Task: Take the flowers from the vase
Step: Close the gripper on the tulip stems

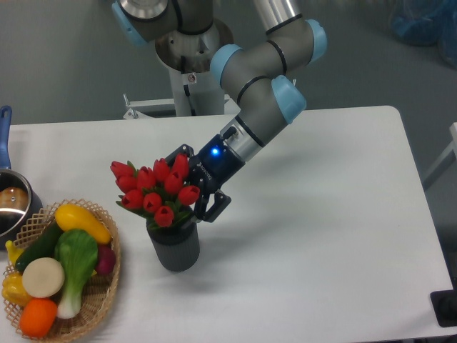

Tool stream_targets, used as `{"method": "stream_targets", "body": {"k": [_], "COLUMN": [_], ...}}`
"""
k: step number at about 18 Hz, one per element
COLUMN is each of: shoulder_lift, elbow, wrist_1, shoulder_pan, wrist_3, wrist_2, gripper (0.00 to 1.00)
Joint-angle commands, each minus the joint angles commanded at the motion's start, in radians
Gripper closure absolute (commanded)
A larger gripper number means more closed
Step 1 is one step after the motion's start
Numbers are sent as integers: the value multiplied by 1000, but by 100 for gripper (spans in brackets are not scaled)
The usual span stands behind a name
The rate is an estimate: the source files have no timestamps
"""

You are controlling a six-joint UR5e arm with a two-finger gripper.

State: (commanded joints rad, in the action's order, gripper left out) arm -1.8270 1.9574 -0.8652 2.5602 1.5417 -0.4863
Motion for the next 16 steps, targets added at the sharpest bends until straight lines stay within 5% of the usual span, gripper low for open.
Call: {"method": "stream_targets", "body": {"k": [4,14,16], "shoulder_lift": [-5,-9,-9], "elbow": [0,-8,-8], "wrist_1": [0,-2,-2], "shoulder_pan": [0,2,3], "wrist_3": [0,-2,-2], "wrist_2": [41,49,51], "gripper": [1,59,62]}}
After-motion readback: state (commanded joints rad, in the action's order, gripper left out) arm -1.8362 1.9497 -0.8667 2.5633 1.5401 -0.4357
